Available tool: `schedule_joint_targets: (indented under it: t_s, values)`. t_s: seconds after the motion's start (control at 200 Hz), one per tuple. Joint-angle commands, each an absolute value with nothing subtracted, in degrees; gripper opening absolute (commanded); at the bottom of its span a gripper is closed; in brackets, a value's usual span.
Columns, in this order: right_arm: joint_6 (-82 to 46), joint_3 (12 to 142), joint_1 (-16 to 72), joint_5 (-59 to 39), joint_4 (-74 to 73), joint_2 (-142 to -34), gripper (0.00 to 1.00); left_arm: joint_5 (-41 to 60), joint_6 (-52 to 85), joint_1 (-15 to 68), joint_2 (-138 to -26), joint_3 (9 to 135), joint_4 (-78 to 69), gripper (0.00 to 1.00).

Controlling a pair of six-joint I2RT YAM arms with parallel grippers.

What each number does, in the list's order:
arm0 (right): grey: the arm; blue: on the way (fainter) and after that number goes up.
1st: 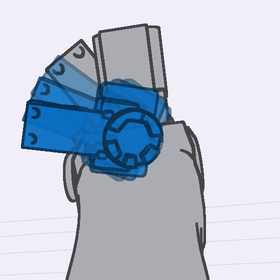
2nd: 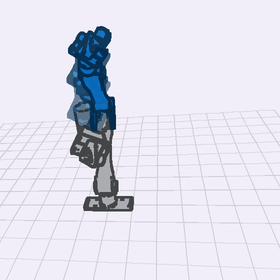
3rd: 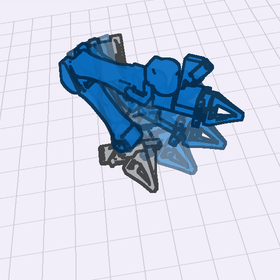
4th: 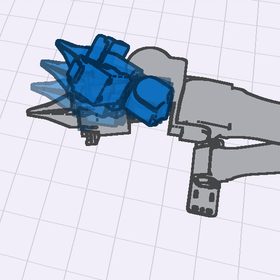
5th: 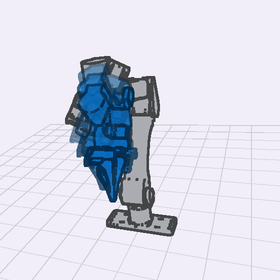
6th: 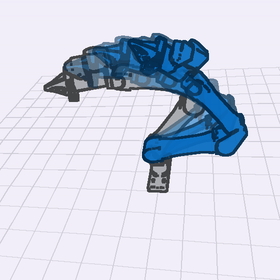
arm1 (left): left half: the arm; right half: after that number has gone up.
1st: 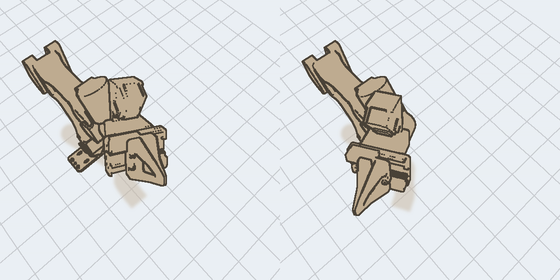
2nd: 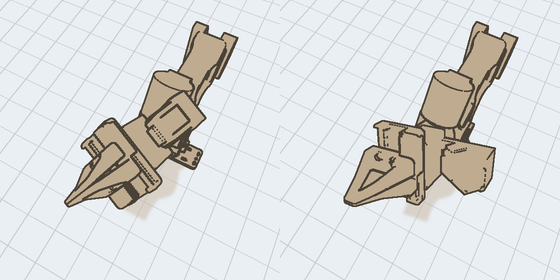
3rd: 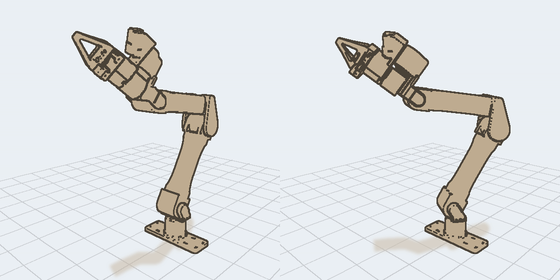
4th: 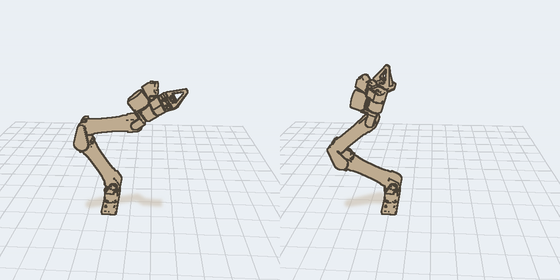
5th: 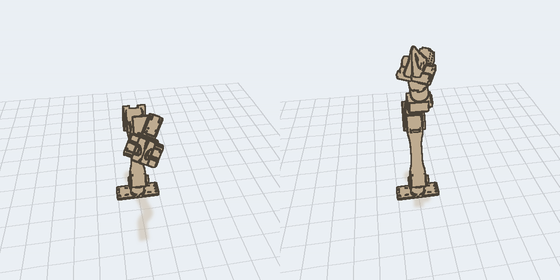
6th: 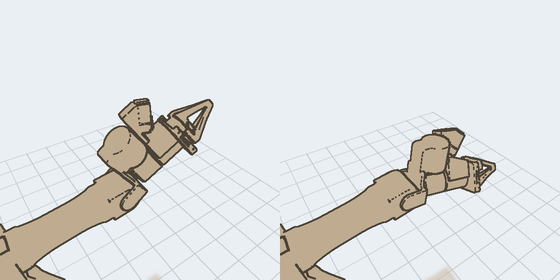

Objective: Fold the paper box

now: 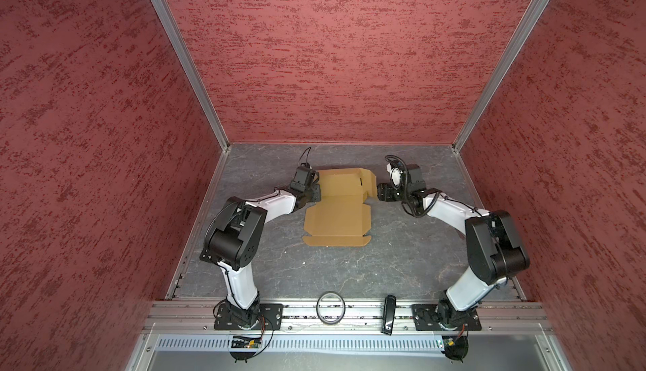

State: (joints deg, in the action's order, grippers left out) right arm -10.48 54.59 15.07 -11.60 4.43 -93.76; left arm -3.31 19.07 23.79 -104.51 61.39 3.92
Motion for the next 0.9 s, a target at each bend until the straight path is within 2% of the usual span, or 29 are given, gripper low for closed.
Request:
schedule_joint_targets:
  t_s: [0.0, 0.125, 0.361, 0.656, 0.817, 0.897]
  values:
    - [-10.89, 52.56, 15.29, -7.50, 2.67, -88.75, 0.71, -2.93, 19.08, 23.47, -103.15, 59.87, 2.60, 0.09]
    - [-10.19, 50.50, 15.27, -6.19, 3.91, -85.47, 0.71, -2.60, 18.98, 23.18, -103.01, 59.35, 2.13, 0.09]
    - [-6.99, 50.09, 15.36, -14.15, 2.55, -83.58, 0.71, -2.71, 18.81, 23.30, -103.01, 59.87, 2.17, 0.09]
    - [-4.83, 57.81, 15.90, -16.88, 2.21, -91.63, 0.69, -3.15, 18.02, 23.33, -102.83, 60.58, 2.99, 0.09]
    - [-4.74, 61.33, 16.82, -18.43, 2.52, -95.12, 0.62, -3.47, 18.04, 23.31, -102.71, 61.00, 3.36, 0.09]
    - [-4.74, 62.52, 17.89, -18.46, 3.18, -96.22, 0.53, -3.85, 18.19, 23.30, -102.74, 61.33, 3.53, 0.09]
